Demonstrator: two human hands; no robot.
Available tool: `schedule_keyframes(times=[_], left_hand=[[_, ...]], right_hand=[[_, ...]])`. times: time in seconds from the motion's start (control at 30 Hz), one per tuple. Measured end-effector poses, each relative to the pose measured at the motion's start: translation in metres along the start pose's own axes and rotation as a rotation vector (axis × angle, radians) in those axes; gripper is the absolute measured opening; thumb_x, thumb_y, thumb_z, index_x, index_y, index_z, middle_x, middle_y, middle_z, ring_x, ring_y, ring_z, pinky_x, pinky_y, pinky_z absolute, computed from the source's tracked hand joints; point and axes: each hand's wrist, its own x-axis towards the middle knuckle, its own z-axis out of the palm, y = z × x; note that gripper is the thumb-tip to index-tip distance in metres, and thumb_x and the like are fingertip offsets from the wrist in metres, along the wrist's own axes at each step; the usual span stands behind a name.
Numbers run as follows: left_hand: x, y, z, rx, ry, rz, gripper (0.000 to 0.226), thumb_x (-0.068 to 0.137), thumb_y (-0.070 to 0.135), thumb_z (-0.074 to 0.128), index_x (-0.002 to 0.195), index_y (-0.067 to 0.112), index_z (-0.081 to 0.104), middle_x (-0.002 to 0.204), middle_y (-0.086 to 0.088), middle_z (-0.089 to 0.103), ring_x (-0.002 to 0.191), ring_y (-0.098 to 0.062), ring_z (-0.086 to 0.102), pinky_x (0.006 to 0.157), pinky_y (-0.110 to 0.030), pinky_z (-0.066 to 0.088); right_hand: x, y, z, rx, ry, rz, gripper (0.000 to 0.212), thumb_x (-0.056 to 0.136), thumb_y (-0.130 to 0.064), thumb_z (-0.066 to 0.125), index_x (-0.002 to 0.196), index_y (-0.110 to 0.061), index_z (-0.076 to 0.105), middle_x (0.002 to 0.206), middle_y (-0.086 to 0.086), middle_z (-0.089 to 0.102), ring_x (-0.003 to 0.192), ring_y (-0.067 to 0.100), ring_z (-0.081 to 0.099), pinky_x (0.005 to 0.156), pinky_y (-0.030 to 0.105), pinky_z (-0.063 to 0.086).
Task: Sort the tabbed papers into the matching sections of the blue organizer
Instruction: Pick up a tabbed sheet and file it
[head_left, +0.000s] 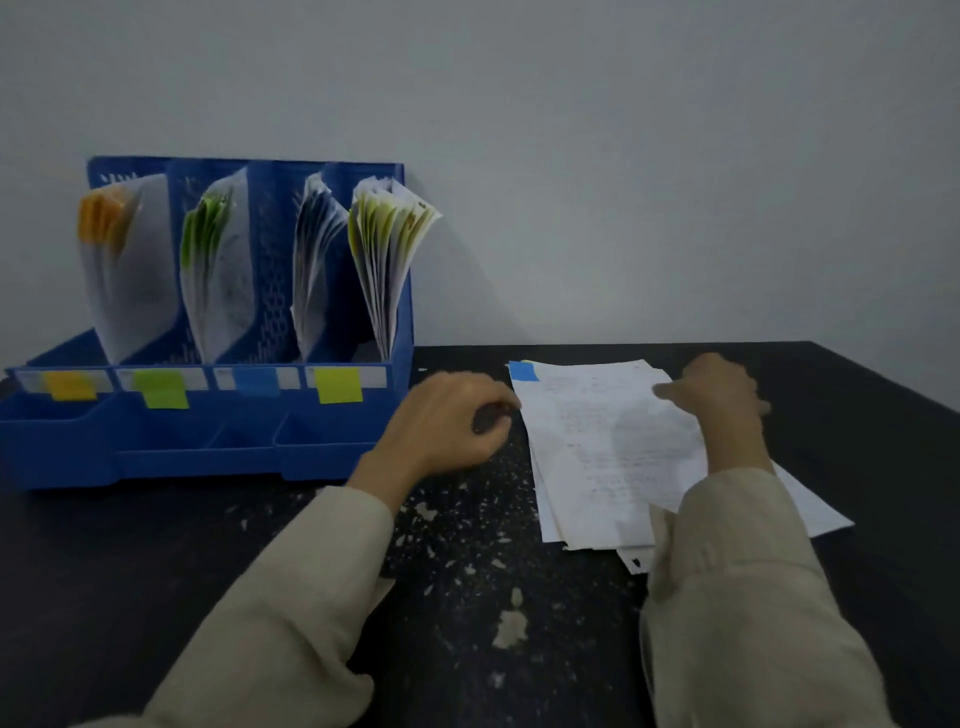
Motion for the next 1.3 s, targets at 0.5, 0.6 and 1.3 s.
schedule_keyframes(times=[0.5,0.6,1.3], left_hand=[[-0.007,-0.005,0.033,-0.009,-0.498,-0.072,0.053,0.088,0.059,0.048,0.136,0.036,0.046,0.145,0.012,0.042,0.133,-0.006,0.032,0.114,-0.036,0.016],[-0.005,-0.001,0.031,-0.012,-0.538,-0.088,0.056,0.089,0.060,0.046,0.139,0.037,0.042,0.149,0.011,0.036,0.136,-0.007,0.031,0.115,-0.039,0.013],[0.015,0.017,-0.006,-0.540,0.122,-0.294,0.042,0.081,0.025,0.072,0.113,0.041,0.051,0.142,0.006,0.013,0.123,-0.004,0.028,0.107,-0.025,0.029]], right_hand=[[0.005,0.021,0.004,0.215,-0.025,0.026,0.030,0.079,-0.011,0.074,0.106,-0.002,0.064,0.112,0.018,0.061,0.103,0.034,0.058,0.079,0.034,0.044],[0.005,0.020,0.004,0.205,0.064,-0.020,0.015,0.084,-0.003,0.063,0.098,-0.001,0.066,0.103,0.018,0.064,0.079,0.028,0.056,0.066,0.029,0.044],[-0.001,-0.009,-0.032,0.973,0.023,-0.364,0.014,0.092,-0.005,0.051,0.088,-0.008,0.064,0.077,-0.001,0.060,0.073,0.015,0.052,0.069,0.025,0.042]])
